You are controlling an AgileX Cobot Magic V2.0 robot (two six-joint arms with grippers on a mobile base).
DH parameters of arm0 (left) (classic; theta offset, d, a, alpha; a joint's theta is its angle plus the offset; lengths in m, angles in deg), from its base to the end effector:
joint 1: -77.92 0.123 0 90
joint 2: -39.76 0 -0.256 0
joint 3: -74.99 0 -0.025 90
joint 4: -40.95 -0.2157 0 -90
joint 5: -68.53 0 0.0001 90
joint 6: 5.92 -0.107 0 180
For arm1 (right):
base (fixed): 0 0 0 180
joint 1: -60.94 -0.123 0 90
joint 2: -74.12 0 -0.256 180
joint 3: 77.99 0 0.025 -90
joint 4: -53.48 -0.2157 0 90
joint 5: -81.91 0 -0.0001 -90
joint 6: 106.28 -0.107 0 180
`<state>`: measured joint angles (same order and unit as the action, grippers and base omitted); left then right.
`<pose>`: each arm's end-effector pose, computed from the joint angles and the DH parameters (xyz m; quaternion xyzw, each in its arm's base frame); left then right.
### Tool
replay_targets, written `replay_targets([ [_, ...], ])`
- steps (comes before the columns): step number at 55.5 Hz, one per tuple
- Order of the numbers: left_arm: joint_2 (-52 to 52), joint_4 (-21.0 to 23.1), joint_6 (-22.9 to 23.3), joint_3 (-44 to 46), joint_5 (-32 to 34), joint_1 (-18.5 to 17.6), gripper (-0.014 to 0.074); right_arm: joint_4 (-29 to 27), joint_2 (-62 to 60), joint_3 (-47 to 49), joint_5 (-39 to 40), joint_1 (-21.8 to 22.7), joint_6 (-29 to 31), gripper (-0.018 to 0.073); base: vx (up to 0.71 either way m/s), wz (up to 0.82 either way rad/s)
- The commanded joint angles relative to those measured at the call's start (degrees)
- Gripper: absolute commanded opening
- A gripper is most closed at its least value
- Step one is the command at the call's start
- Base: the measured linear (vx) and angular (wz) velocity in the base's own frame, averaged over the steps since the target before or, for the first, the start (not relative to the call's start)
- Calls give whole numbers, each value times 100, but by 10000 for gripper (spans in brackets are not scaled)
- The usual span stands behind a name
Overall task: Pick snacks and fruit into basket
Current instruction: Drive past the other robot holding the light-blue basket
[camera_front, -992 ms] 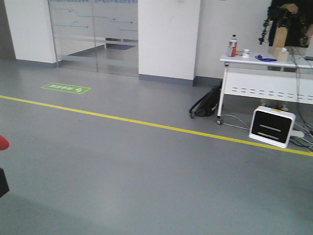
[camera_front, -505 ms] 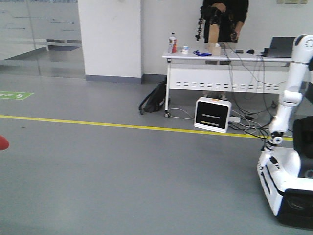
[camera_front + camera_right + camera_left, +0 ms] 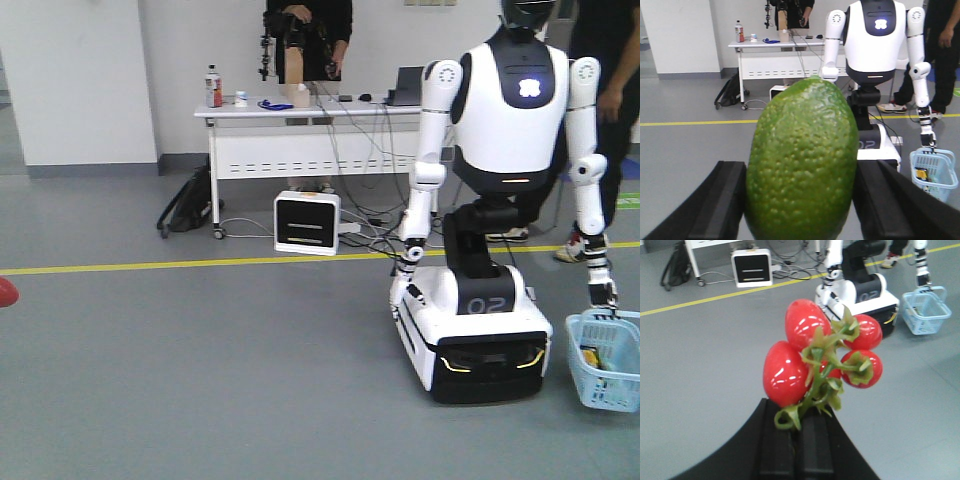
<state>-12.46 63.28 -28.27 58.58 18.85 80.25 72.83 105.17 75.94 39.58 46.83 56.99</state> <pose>0.1280 -0.0258 0.3821 0.1150 0.8350 -0.0791 0.5322 0.0558 -0.0106 0.3789 -0.0044 0.7524 0.0088 0.6586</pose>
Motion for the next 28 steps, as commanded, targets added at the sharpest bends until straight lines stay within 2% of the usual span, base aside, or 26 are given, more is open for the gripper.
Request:
replay_targets([
  [1, -8, 193, -10, 207, 433, 0, -3, 139, 59, 173, 504, 23, 69, -4, -12, -46],
  [28, -8, 193, -10, 207, 433, 0, -3, 139, 59, 173, 504, 23, 69, -4, -10, -46],
])
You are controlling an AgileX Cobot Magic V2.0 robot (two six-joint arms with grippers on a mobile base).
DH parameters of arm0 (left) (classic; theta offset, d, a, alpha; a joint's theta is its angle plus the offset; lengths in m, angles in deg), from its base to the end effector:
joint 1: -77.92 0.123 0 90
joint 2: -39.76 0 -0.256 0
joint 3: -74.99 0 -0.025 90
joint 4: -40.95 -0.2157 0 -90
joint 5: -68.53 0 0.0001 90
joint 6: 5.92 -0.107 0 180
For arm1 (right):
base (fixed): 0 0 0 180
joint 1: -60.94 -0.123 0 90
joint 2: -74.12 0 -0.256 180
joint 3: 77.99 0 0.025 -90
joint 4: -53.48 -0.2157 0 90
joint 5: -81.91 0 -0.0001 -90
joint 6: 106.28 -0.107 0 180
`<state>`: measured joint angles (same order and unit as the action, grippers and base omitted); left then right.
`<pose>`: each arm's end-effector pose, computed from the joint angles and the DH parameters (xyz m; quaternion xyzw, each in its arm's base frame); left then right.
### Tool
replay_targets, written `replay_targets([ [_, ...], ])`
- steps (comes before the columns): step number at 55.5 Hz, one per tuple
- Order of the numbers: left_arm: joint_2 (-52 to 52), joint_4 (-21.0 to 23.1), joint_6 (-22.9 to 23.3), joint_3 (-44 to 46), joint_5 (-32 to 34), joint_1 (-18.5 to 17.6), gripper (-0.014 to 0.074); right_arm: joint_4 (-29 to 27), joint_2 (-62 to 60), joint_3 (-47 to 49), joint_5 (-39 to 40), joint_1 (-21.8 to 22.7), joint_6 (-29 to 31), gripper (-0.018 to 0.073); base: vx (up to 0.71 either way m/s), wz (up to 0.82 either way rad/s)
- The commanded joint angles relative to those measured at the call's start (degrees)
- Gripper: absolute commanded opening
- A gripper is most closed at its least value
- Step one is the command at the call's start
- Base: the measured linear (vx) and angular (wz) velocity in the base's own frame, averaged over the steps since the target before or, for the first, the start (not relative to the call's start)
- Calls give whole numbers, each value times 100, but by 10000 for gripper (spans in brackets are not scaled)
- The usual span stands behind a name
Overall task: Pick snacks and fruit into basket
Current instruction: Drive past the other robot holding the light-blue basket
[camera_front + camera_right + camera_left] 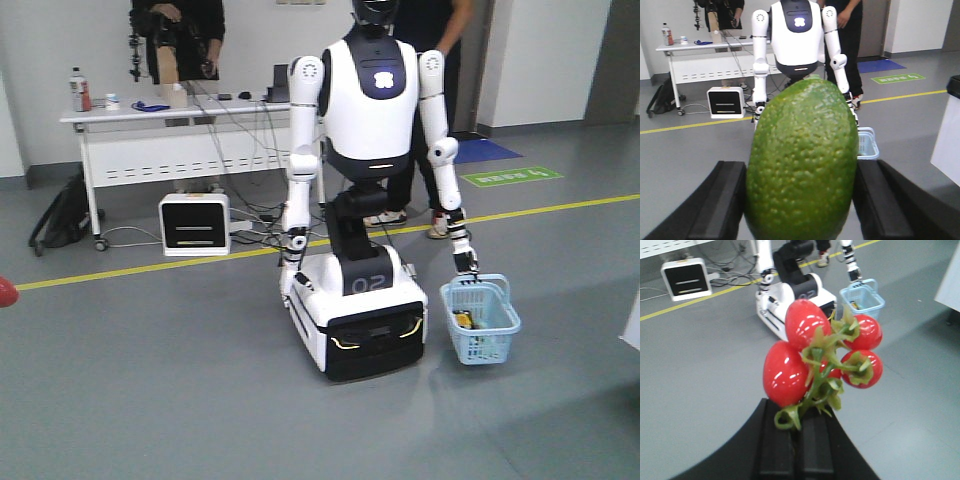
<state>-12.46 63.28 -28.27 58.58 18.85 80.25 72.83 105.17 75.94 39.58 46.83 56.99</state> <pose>0.1280 -0.0258 0.3821 0.1150 0.8350 -0.0791 0.5322 0.0558 -0.0106 0.3789 -0.0044 0.7524 0.0088 0.6586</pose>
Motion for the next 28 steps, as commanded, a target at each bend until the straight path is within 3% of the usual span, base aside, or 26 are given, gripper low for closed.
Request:
replay_targets([
  [1, -8, 193, -10, 207, 433, 0, -3, 139, 59, 173, 504, 23, 69, -4, -7, -50],
  [28, -8, 193, -10, 207, 433, 0, -3, 139, 59, 173, 504, 23, 69, -4, -5, -54],
])
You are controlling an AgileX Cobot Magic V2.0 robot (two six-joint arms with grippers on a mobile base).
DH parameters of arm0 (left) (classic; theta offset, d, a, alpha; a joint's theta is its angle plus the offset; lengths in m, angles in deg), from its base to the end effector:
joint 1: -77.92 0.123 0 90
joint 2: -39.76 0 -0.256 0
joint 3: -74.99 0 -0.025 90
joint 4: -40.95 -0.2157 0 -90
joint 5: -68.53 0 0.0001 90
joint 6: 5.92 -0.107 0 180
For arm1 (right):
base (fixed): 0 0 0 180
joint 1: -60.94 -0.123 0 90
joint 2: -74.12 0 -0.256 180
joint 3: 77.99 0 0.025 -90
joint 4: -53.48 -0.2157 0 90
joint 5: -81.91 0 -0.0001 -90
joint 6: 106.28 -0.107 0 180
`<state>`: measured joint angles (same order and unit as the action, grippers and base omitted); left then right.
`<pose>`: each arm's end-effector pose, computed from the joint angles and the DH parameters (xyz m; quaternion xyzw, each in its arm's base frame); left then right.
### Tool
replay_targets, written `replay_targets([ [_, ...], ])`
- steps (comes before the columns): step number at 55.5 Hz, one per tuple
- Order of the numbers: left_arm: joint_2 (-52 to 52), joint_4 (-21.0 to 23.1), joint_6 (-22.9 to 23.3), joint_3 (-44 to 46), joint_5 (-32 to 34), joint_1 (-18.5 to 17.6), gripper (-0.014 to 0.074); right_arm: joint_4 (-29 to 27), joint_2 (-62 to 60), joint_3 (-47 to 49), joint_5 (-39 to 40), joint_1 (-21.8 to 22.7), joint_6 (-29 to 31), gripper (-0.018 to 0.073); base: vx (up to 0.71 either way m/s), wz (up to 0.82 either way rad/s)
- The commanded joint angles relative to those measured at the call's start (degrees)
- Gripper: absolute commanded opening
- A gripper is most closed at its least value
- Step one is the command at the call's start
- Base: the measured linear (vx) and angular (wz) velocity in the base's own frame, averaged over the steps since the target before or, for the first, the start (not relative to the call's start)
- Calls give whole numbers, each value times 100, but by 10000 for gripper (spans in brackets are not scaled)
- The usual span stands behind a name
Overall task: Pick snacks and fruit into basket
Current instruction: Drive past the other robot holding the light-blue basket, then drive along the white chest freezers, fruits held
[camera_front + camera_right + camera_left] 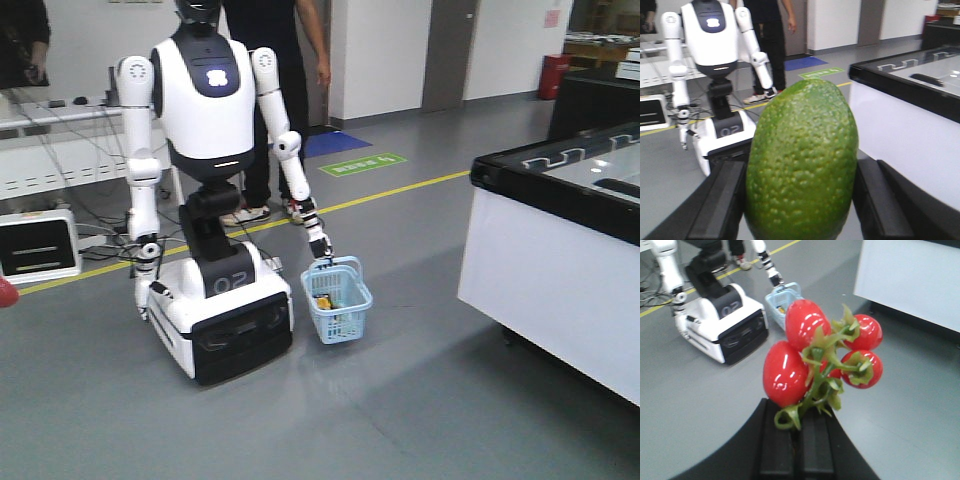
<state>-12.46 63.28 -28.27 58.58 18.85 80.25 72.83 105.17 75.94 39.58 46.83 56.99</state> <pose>0.1280 -0.0258 0.3821 0.1150 0.8350 -0.0791 0.5322 0.0558 -0.0106 0.3789 -0.0044 0.7524 0.0088 0.6586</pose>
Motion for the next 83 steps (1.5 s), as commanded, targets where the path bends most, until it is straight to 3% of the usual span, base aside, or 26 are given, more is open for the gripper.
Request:
replay_targets([
  [1, -8, 193, -10, 207, 433, 0, -3, 139, 59, 173, 504, 23, 69, -4, -1, -52],
  [83, -10, 193, -10, 207, 433, 0, -3, 148, 59, 173, 504, 23, 69, -4, 6, -51],
])
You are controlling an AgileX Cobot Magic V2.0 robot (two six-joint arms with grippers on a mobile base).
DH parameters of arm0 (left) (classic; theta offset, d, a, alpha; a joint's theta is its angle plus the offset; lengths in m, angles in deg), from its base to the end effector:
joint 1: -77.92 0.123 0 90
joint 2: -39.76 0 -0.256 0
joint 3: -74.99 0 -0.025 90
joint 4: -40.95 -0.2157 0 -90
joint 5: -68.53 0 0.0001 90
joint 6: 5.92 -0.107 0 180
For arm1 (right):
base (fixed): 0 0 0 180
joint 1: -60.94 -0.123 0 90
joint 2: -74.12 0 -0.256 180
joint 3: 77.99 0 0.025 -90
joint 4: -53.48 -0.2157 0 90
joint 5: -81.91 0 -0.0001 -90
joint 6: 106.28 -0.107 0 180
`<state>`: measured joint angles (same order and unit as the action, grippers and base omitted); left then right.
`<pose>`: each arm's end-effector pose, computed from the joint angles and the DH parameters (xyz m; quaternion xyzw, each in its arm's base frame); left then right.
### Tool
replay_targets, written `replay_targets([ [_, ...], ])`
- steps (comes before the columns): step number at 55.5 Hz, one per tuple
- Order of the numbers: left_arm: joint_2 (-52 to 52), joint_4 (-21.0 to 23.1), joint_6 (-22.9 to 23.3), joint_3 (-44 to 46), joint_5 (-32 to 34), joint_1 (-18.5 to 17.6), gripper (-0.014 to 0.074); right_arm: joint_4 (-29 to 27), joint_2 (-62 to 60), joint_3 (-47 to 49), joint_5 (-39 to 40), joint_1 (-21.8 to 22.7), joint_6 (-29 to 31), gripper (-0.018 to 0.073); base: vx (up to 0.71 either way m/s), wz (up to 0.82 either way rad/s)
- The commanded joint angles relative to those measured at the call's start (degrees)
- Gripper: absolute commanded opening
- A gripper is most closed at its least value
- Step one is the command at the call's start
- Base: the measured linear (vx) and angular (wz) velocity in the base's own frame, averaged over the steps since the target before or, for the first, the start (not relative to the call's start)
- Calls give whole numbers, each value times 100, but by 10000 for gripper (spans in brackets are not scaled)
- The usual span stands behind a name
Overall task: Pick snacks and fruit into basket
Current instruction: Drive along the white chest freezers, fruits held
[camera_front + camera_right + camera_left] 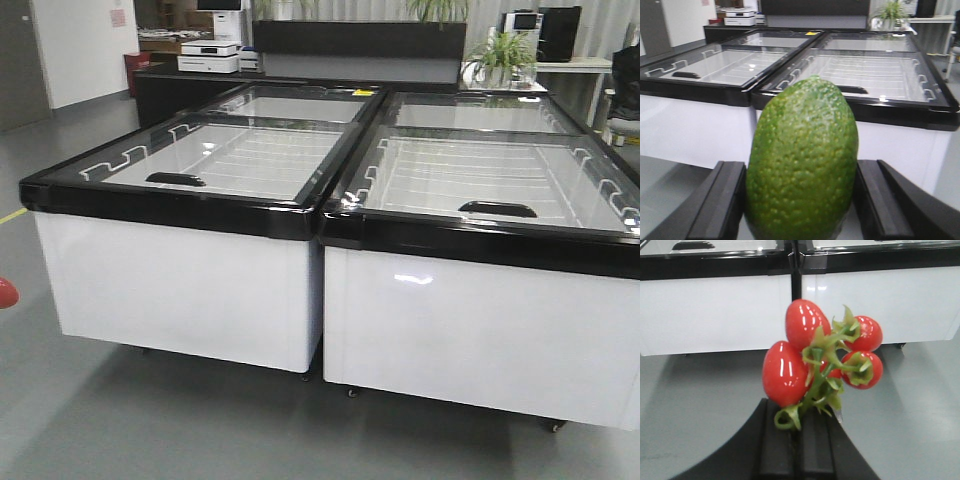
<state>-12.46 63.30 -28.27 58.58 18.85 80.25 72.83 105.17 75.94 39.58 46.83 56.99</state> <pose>0.1280 -0.0259 0.3821 0.1150 0.8350 -0.0792 0.5322 0.0558 -0.0106 0.3789 -0.0044 0.7524 0.0088 0.6586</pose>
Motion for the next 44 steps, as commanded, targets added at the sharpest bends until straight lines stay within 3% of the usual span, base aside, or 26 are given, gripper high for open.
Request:
replay_targets([
  [1, -10, 191, -10, 207, 433, 0, -3, 148, 59, 173, 504, 23, 69, -4, 10, -38],
  [44, -10, 191, -10, 207, 433, 0, -3, 143, 59, 173, 504, 23, 69, -4, 11, -25],
])
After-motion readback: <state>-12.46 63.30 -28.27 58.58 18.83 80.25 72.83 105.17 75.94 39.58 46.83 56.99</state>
